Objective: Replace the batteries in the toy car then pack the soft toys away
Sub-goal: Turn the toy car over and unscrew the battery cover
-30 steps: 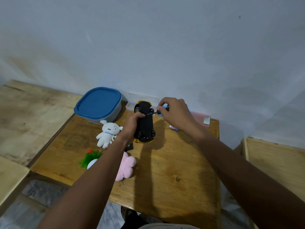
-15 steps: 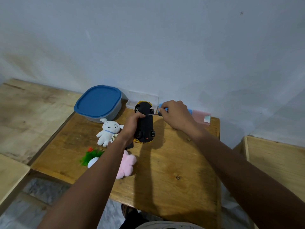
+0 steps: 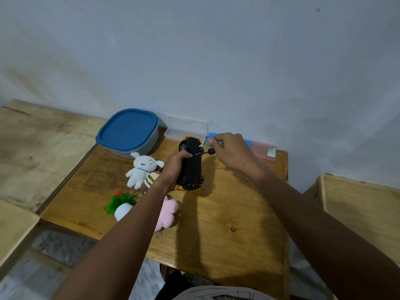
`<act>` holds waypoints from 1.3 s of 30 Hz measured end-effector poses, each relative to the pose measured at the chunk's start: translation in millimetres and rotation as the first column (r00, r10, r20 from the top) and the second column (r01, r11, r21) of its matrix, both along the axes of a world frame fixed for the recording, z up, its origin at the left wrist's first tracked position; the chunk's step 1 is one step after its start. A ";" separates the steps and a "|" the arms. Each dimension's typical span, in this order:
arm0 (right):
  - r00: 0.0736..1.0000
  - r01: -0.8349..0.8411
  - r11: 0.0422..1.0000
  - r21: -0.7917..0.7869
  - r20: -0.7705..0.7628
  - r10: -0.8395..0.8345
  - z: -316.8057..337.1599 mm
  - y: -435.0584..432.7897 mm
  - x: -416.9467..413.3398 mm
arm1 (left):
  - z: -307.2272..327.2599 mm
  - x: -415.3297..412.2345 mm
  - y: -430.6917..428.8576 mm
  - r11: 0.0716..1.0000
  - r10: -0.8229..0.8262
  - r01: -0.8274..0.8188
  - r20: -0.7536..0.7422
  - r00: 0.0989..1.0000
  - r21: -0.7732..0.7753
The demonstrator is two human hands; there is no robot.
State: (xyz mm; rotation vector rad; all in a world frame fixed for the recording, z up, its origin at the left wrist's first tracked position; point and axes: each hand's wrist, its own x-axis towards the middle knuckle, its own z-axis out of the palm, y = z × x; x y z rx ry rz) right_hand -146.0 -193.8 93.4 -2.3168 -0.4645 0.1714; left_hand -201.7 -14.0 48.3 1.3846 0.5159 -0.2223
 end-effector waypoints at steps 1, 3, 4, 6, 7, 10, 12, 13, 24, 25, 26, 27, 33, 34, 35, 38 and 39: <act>1.000 -0.003 1.000 0.001 0.012 0.003 -0.6 0.1 0.5 | -1.2 0.4 -0.8 1.000 0.001 -0.001 -0.003 1.000 0.002; 1.000 0.006 1.000 0.008 0.011 -0.007 -1.6 0.3 0.0 | -3.8 1.4 -1.2 1.000 0.010 -0.010 -0.003 1.000 0.004; 1.000 0.014 0.999 0.030 -0.004 -0.014 -2.0 0.3 -0.4 | -4.8 1.6 -0.9 1.000 0.010 -0.010 -0.002 1.000 0.004; 0.999 0.030 0.994 0.101 -0.026 -0.027 -0.7 -1.3 -2.8 | -7.3 0.6 0.4 1.000 0.006 -0.006 -0.004 1.000 0.002; 0.999 0.039 0.990 0.135 -0.026 -0.035 0.5 -2.6 -3.9 | -8.9 -0.1 0.9 1.000 0.009 -0.009 -0.005 1.000 0.002; 0.998 0.044 0.985 0.167 -0.048 -0.037 -3.9 -5.6 -7.1 | -15.0 -0.8 1.1 1.000 0.025 -0.025 0.000 1.000 0.002; 0.998 0.024 0.993 0.117 -0.053 -0.018 -9.0 -6.6 -9.7 | -17.9 -1.4 -0.3 1.000 0.026 -0.026 0.001 1.000 0.010; 0.999 0.023 0.997 0.072 -0.048 -0.019 -9.6 -7.1 -11.3 | -19.6 -2.1 -1.0 1.000 0.024 -0.024 0.001 1.000 0.015; 0.992 0.005 0.993 0.114 -0.128 0.010 -18.0 -9.0 -12.4 | -35.9 -7.8 -3.4 0.999 0.029 -0.029 -0.032 0.999 0.018; 0.993 -0.002 0.995 0.100 -0.121 0.014 -19.0 -9.5 -12.4 | -36.5 -7.9 -3.3 1.000 0.027 -0.027 -0.027 0.999 0.011; 0.995 -0.005 0.998 0.069 -0.103 0.012 -20.1 -9.3 -12.6 | -36.1 -8.3 -3.7 1.000 0.026 -0.026 -0.022 0.999 0.003; 0.997 0.001 1.000 0.024 -0.081 0.001 -21.9 -8.7 -12.4 | -36.2 -8.2 -3.7 1.000 0.030 -0.030 -0.018 0.999 -0.001; 1.000 0.026 0.998 -0.062 0.004 -0.025 -30.0 -5.6 -11.3 | -37.3 -10.0 -3.7 1.000 0.018 -0.018 -0.031 0.999 0.002; 0.999 0.041 0.999 -0.035 -0.016 -0.041 -31.0 -5.7 -10.7 | -37.5 -10.2 -3.9 1.000 0.019 -0.019 -0.031 0.999 0.000; 0.998 0.047 0.999 0.008 -0.044 -0.046 -31.4 -6.3 -10.1 | -38.0 -10.2 -3.9 1.000 0.022 -0.022 -0.029 0.999 -0.006; 0.993 0.026 0.991 0.129 -0.118 -0.010 -31.4 -8.5 -9.5 | -38.5 -10.4 -4.4 0.999 0.028 -0.029 -0.040 0.999 -0.021; 0.991 0.020 0.990 0.139 -0.133 -0.002 -31.7 -9.0 -9.3 | -39.1 -10.4 -4.7 0.999 0.030 -0.031 -0.042 0.999 -0.026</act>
